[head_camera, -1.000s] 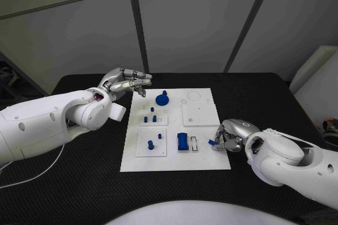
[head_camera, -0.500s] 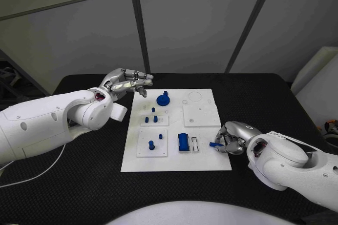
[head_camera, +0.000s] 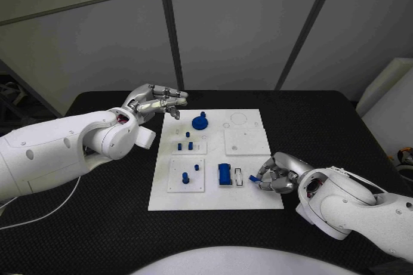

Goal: Assemble the parts on the task board

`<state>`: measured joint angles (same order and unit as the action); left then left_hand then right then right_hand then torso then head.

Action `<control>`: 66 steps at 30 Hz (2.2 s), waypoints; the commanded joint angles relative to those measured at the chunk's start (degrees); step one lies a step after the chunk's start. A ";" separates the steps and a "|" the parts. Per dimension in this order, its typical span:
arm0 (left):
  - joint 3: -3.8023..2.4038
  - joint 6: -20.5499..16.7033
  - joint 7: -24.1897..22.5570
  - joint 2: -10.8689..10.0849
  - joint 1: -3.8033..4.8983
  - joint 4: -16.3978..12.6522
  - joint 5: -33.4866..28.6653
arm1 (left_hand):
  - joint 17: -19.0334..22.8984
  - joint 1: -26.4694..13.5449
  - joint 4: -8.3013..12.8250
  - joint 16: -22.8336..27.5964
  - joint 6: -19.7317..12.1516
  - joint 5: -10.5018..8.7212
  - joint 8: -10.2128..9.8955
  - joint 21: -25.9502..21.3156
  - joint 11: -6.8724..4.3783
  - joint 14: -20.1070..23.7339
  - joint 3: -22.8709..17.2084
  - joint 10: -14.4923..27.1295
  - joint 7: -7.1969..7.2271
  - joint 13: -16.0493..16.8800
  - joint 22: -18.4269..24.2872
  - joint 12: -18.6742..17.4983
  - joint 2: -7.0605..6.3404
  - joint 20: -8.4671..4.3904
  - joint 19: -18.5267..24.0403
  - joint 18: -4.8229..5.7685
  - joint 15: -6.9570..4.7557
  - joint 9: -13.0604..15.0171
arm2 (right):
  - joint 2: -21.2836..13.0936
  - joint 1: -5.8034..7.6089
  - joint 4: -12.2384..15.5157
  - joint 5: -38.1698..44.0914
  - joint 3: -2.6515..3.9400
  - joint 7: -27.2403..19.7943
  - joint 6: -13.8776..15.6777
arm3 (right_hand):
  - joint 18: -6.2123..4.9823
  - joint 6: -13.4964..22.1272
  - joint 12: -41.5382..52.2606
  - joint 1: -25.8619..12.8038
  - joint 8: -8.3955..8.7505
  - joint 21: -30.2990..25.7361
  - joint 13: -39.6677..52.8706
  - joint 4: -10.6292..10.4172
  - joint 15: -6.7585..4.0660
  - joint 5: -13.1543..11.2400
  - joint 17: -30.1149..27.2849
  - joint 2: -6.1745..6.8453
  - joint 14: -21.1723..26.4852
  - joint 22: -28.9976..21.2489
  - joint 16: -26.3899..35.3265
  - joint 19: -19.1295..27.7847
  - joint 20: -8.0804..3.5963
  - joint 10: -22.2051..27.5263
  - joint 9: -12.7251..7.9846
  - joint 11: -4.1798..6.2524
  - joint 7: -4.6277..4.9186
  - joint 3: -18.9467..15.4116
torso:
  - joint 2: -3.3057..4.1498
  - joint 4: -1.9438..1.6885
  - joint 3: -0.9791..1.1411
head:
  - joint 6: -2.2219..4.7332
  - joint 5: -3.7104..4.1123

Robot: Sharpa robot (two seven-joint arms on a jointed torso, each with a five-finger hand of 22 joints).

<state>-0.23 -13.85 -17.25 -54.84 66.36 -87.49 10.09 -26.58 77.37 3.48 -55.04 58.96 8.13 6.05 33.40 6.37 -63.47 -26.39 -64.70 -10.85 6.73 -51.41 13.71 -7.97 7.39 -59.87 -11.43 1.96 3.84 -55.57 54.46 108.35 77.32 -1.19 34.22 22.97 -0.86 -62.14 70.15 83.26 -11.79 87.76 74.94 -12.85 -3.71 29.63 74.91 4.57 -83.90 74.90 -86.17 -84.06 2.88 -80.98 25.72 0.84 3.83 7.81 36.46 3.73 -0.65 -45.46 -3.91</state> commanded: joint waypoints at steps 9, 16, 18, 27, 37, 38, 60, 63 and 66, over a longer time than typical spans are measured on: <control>-0.04 0.44 -0.18 -0.08 0.07 -0.26 -0.13 | 0.09 0.12 0.09 0.36 -0.27 0.14 -0.10 -0.34 -0.02 0.44 0.17 0.21 0.05 0.08 0.06 0.36 0.53 0.10 0.37 0.97 -0.09 0.00 | 2.82 0.17 -1.37 -4.37 0.04 -1.77 3.00 | 0.29 -1.11 0.84 -5.23 -1.19 0.45 2.09 -2.23 -0.55 3.10 8.70 0.88 -4.79 13.64 -0.23 -4.33 -0.49 -0.93 1.39 0.01 -0.46 0.69 | -0.02 -0.06 0.01 | -0.16 0.01; -0.04 0.42 -0.16 -0.15 0.08 -0.29 -0.13 | 0.09 0.12 0.09 0.36 -0.27 0.14 -0.10 -0.34 -0.02 0.44 0.17 0.21 0.05 0.08 0.06 0.36 0.53 0.10 0.37 0.97 -0.09 0.00 | 4.24 0.21 -2.49 -4.64 0.05 -1.75 1.65 | 0.34 -1.59 1.42 -7.57 -1.69 0.63 2.51 -3.31 -0.69 3.88 8.98 0.76 -4.85 13.80 -0.39 -4.50 -0.62 -1.36 1.78 0.19 -0.66 0.13 | 0.02 0.07 0.02 | -0.21 -0.25; -0.04 0.44 -0.16 -0.11 0.08 -0.29 -0.13 | 0.09 0.12 0.09 0.36 -0.27 0.14 -0.10 -0.34 -0.02 0.44 0.17 0.21 0.05 0.08 0.06 0.36 0.53 0.10 0.37 0.97 -0.09 0.00 | 4.82 0.22 -2.89 -4.67 0.06 -1.64 0.80 | 0.34 -1.65 1.43 -8.29 -1.79 0.61 2.54 -3.50 -0.72 3.89 8.97 0.79 -4.85 13.78 -0.38 -4.48 -0.65 -1.40 1.86 0.21 -0.69 -0.17 | 0.03 0.09 0.01 | -0.26 -0.23; -0.04 0.49 -0.13 -0.08 0.08 -0.34 -0.13 | 0.09 0.12 0.09 0.36 -0.27 0.14 -0.10 -0.34 -0.02 0.44 0.17 0.21 0.05 0.08 0.06 0.36 0.53 0.10 0.37 0.97 -0.09 0.00 | 6.57 0.25 -4.08 -4.69 0.07 -1.10 -1.37 | 0.32 -1.73 1.37 -10.24 -2.02 0.54 2.55 -3.62 -0.76 3.99 8.90 0.90 -4.83 13.73 -0.33 -4.42 -0.71 -1.41 2.09 0.24 -0.74 -1.28 | 0.05 0.08 0.05 | -0.49 -0.44; -0.04 0.50 -0.12 -0.05 0.08 -0.27 -0.13 | 0.09 0.12 0.09 0.36 -0.27 0.14 -0.10 -0.34 -0.02 0.44 0.17 0.21 0.05 0.08 0.06 0.36 0.53 0.10 0.37 0.97 -0.09 0.00 | 7.07 0.25 -4.45 -4.70 0.08 -1.06 -1.30 | 0.30 -1.65 1.34 -12.06 -2.16 0.46 2.61 -3.62 -0.73 1.68 8.84 0.79 -4.82 13.69 -0.28 -4.36 -0.71 -1.40 2.27 0.20 -0.72 -2.69 | -0.05 0.06 0.05 | -0.56 -0.51; -0.04 0.50 -0.11 -0.05 0.08 -0.26 -0.13 | 0.09 0.12 0.09 0.36 -0.27 0.14 -0.10 -0.34 -0.02 0.44 0.17 0.21 0.05 0.08 0.06 0.36 0.53 0.10 0.37 0.97 -0.09 0.00 | 7.09 0.25 -4.47 -4.70 0.08 -1.06 -1.28 | 0.29 -1.62 1.33 -12.38 -2.16 0.45 2.62 -3.64 -0.72 1.41 8.80 0.80 -4.81 13.68 -0.26 -4.35 -0.70 -1.40 2.29 0.18 -0.69 -2.96 | -0.06 0.08 0.05 | -0.54 -0.55; -0.04 0.74 0.10 -0.01 0.08 -0.11 -0.13 | 0.14 0.18 0.13 0.36 -0.27 0.13 -0.08 -0.37 -0.01 0.45 0.19 0.26 0.03 0.11 0.07 0.44 0.59 0.09 0.35 0.97 -0.09 0.01 | 6.88 0.25 -4.13 -4.17 0.06 -2.02 -0.61 | 0.23 -1.43 1.31 -18.84 -2.33 0.22 2.81 -3.82 -0.51 -6.97 8.60 -0.13 -4.77 13.55 -0.10 -4.18 -0.47 -1.31 2.48 -0.05 -0.54 -9.49 | -0.06 0.08 0.06 | -0.49 -0.53; -0.04 0.76 0.09 0.00 0.08 -0.10 -0.13 | 0.14 0.18 0.13 0.36 -0.27 0.13 -0.08 -0.37 -0.01 0.45 0.19 0.26 0.03 0.11 0.07 0.44 0.59 0.09 0.35 0.97 -0.09 0.01 | 6.30 0.25 -3.86 -3.94 0.05 -3.17 -0.71 | 0.23 -1.36 1.36 -17.78 -2.36 0.23 2.87 -3.39 -0.54 -6.78 8.65 -0.30 -4.78 13.56 -0.12 -4.19 -0.49 -1.30 2.52 -0.01 -0.59 -9.72 | -0.06 0.10 0.05 | -0.41 -0.51; -0.04 0.79 0.10 0.00 0.08 -0.10 -0.13 | 0.16 0.16 0.09 0.36 -0.28 0.15 -0.07 -0.38 0.00 0.46 0.19 0.29 0.01 0.12 0.07 0.47 0.67 0.10 0.35 0.97 -0.08 0.01 | 5.44 0.24 -3.44 -3.72 0.04 -5.09 -0.99 | 0.24 -1.18 1.32 -15.57 -2.36 0.25 2.89 -2.61 -0.57 -6.88 8.69 -0.42 -4.79 13.58 -0.13 -4.22 -0.52 -1.24 2.56 0.00 -0.56 -9.84 | -0.04 0.06 0.08 | -0.36 -0.50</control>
<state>-0.23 -13.74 -17.09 -54.88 66.37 -87.55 10.08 -26.50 77.38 3.48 -55.04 58.97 8.13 6.05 33.40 6.37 -63.47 -26.39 -64.70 -10.85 6.78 -51.43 13.97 -7.96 7.38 -59.87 -11.43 1.96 3.84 -49.82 54.64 104.61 73.06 -1.14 32.26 22.37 -0.87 -63.65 71.37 66.70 -14.12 88.01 74.94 -15.92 -4.00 22.90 74.93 4.17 -84.04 74.93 -86.17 -84.06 2.43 -82.00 28.20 1.03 3.10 -2.10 36.41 3.82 -0.59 -45.85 -4.44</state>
